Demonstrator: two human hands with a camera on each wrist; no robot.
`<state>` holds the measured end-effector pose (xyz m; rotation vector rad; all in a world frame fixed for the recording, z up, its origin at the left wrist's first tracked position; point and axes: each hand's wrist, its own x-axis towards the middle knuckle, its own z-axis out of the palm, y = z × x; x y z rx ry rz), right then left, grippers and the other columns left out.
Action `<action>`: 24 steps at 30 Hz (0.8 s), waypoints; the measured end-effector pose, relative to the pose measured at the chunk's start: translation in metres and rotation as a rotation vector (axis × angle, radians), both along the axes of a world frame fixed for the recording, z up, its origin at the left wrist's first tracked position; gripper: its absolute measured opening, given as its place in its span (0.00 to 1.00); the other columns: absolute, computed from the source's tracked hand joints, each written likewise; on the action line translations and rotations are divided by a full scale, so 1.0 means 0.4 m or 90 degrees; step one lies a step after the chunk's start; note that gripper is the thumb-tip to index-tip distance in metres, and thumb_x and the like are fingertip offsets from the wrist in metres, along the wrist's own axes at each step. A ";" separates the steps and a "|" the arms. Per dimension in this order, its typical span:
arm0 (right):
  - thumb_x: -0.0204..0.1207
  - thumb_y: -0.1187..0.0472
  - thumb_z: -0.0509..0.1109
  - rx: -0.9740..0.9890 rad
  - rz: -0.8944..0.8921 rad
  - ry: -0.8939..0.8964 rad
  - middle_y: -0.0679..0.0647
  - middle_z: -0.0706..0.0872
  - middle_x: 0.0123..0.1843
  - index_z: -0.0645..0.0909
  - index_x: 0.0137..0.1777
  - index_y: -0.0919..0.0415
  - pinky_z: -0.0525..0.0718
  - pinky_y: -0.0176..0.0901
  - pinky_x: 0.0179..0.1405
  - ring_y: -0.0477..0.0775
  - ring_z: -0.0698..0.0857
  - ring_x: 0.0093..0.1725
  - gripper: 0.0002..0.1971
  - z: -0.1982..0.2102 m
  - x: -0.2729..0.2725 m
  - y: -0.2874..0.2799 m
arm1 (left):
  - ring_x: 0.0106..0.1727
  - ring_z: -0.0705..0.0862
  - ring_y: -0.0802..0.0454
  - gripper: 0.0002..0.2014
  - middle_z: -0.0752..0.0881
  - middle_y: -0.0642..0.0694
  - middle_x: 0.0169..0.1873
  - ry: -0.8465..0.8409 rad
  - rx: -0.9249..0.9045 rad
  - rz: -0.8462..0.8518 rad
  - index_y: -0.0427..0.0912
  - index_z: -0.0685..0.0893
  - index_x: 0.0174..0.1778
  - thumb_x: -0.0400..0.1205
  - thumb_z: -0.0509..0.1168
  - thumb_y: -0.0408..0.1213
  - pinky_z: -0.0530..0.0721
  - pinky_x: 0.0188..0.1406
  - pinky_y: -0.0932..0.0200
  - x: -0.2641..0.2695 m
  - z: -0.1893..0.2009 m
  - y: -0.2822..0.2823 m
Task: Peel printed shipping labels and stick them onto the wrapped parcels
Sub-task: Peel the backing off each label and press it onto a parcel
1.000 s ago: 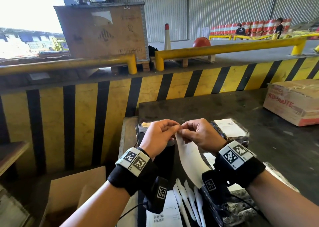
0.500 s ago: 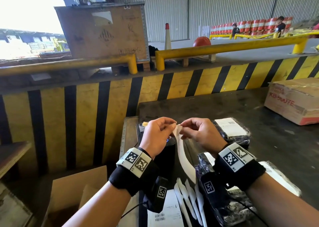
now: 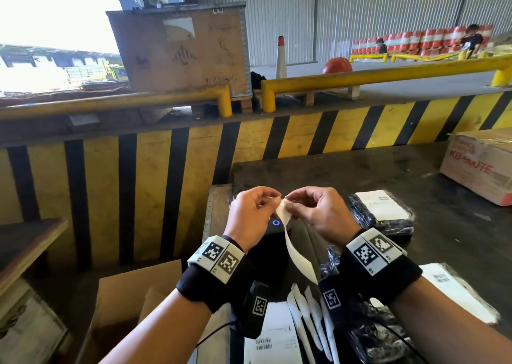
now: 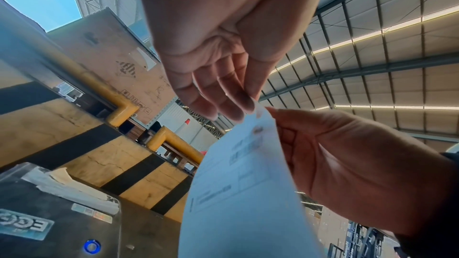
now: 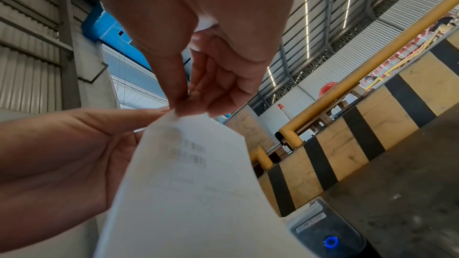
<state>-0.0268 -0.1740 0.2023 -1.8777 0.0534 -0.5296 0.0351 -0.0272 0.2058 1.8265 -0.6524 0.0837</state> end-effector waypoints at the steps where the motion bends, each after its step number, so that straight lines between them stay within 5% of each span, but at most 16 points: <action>1: 0.71 0.65 0.77 -0.007 -0.010 0.002 0.56 0.91 0.40 0.87 0.46 0.60 0.89 0.45 0.44 0.50 0.89 0.38 0.05 -0.005 0.001 -0.005 | 0.46 0.88 0.52 0.05 0.89 0.48 0.46 -0.011 0.009 0.015 0.44 0.87 0.50 0.80 0.68 0.33 0.88 0.44 0.63 0.003 -0.002 0.004; 7: 0.72 0.66 0.75 -0.031 -0.083 0.028 0.52 0.90 0.36 0.86 0.43 0.52 0.87 0.43 0.44 0.50 0.88 0.35 0.06 -0.044 -0.017 -0.073 | 0.46 0.85 0.53 0.09 0.85 0.50 0.46 -0.118 0.135 0.114 0.40 0.87 0.56 0.83 0.64 0.31 0.81 0.36 0.77 0.039 -0.040 0.071; 12: 0.72 0.69 0.74 -0.028 -0.167 0.012 0.54 0.88 0.38 0.86 0.46 0.60 0.83 0.24 0.34 0.46 0.85 0.34 0.05 -0.063 -0.039 -0.148 | 0.44 0.89 0.46 0.10 0.90 0.42 0.47 -0.107 0.163 0.195 0.38 0.88 0.55 0.83 0.63 0.30 0.87 0.45 0.59 0.096 -0.075 0.153; 18: 0.73 0.66 0.74 -0.073 -0.250 0.005 0.58 0.89 0.44 0.87 0.51 0.62 0.82 0.25 0.38 0.49 0.85 0.37 0.07 -0.069 -0.043 -0.225 | 0.46 0.87 0.43 0.11 0.89 0.40 0.49 -0.076 0.239 0.314 0.40 0.88 0.54 0.84 0.60 0.33 0.85 0.46 0.57 0.152 -0.125 0.250; 22: 0.73 0.65 0.74 -0.077 -0.281 -0.050 0.58 0.88 0.44 0.87 0.53 0.64 0.82 0.22 0.36 0.37 0.85 0.34 0.09 -0.039 -0.058 -0.236 | 0.45 0.87 0.43 0.11 0.89 0.39 0.48 -0.035 0.258 0.370 0.40 0.88 0.53 0.84 0.60 0.33 0.84 0.44 0.56 0.167 -0.151 0.312; 24: 0.73 0.63 0.74 -0.096 -0.269 -0.052 0.57 0.89 0.46 0.87 0.53 0.62 0.86 0.33 0.43 0.48 0.87 0.41 0.09 -0.036 -0.058 -0.216 | 0.45 0.87 0.44 0.10 0.89 0.40 0.48 -0.027 0.270 0.373 0.41 0.88 0.53 0.84 0.61 0.33 0.84 0.44 0.56 0.166 -0.166 0.326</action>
